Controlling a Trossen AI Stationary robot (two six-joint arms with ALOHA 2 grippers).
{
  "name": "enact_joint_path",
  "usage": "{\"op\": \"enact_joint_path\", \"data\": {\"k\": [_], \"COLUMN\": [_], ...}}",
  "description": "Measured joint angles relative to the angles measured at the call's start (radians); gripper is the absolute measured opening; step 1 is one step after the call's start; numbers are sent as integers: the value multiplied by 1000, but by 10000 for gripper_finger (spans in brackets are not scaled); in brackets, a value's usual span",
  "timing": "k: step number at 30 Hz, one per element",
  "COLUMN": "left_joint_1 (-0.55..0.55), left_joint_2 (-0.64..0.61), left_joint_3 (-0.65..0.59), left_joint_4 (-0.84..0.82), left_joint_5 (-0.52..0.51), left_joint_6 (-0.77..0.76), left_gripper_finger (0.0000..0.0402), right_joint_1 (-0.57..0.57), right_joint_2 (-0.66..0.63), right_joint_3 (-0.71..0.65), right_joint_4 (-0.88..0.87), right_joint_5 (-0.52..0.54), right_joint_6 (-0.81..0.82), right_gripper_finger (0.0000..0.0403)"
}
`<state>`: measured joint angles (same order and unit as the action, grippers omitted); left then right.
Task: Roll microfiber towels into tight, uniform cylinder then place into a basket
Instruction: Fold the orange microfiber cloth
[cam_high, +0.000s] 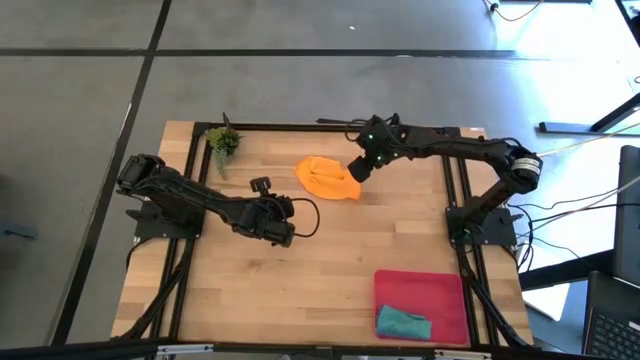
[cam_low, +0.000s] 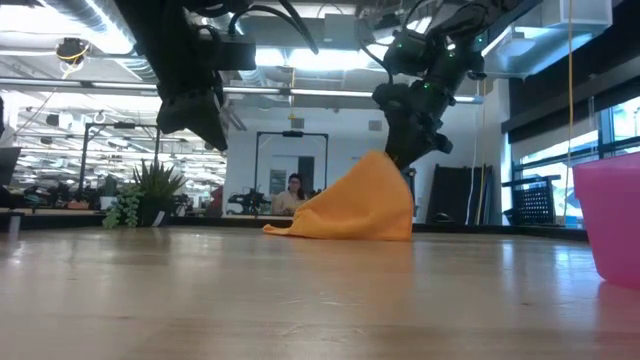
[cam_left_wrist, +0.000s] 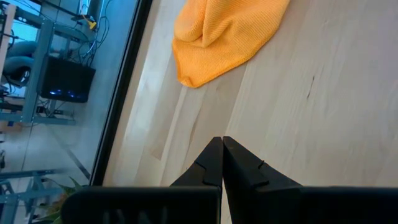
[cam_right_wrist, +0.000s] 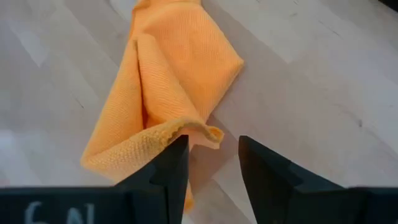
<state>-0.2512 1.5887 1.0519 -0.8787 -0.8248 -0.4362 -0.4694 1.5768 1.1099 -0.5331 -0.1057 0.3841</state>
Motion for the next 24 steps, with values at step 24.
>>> {"op": "enact_joint_path", "data": {"k": [24], "left_joint_1": [14], "left_joint_2": [0], "left_joint_3": [0], "left_joint_4": [1], "left_joint_5": [0], "left_joint_6": [-2], "left_gripper_finger": [0], "right_joint_1": [-62], "right_joint_2": [1], "right_joint_3": [-71], "right_joint_4": [-189], "right_joint_5": [-136], "right_joint_6": [-87], "right_gripper_finger": [141]}}
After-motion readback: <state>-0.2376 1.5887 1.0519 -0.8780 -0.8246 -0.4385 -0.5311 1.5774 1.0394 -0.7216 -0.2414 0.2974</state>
